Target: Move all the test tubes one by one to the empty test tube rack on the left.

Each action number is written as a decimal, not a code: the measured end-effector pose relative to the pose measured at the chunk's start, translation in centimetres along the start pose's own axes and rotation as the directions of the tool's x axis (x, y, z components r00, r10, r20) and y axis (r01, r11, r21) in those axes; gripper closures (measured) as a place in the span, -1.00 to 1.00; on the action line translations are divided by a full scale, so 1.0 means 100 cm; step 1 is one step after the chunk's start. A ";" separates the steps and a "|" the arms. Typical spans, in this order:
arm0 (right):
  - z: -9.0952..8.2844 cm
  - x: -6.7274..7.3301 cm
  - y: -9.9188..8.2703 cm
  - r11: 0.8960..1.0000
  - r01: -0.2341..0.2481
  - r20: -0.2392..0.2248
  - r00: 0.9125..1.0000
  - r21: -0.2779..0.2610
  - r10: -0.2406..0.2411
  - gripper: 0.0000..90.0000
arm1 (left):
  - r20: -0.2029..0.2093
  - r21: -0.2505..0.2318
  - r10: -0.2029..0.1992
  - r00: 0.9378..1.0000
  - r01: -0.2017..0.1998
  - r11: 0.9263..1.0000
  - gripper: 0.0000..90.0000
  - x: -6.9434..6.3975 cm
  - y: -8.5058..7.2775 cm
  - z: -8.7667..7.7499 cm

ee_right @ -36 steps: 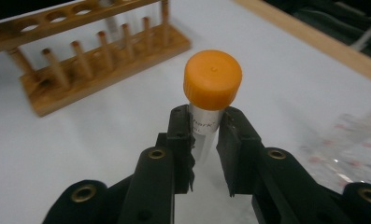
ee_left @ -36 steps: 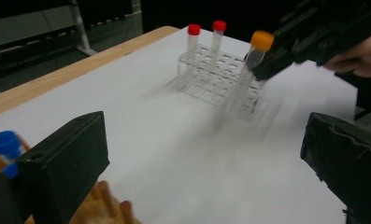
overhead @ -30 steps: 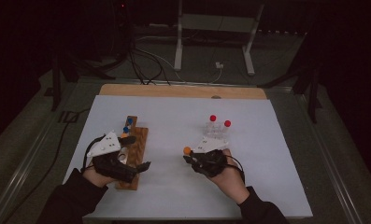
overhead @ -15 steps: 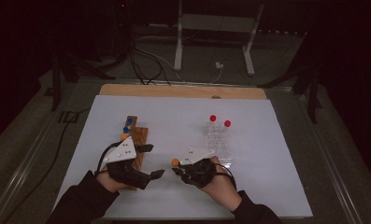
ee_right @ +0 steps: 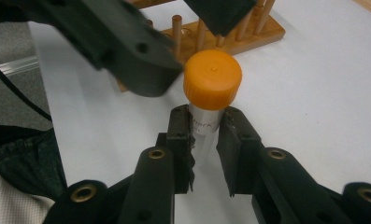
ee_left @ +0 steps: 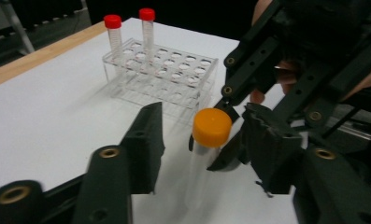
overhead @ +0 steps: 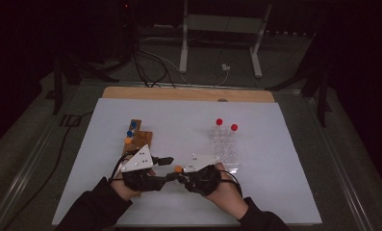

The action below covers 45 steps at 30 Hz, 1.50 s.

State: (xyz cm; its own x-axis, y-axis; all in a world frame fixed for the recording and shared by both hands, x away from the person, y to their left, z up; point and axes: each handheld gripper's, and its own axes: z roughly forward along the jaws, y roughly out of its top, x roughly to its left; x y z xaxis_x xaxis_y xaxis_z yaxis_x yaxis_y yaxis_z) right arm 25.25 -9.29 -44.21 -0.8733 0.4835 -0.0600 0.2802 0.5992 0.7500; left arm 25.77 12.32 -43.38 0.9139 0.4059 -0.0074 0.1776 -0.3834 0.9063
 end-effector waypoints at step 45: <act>-0.021 -0.011 0.002 0.984 -0.074 0.010 0.997 -0.163 0.076 -0.51 | -0.165 -0.032 0.001 0.986 -0.006 0.999 0.59 0.032 0.017 -0.048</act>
State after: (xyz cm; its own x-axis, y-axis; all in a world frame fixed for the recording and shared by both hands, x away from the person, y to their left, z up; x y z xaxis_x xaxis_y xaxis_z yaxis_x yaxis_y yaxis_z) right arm 25.43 -11.06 -42.58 -0.8451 0.5345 -0.0095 0.2748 0.4497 0.8499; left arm 27.31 16.91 -39.82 0.8414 0.5367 0.0632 0.1598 -0.3589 0.9196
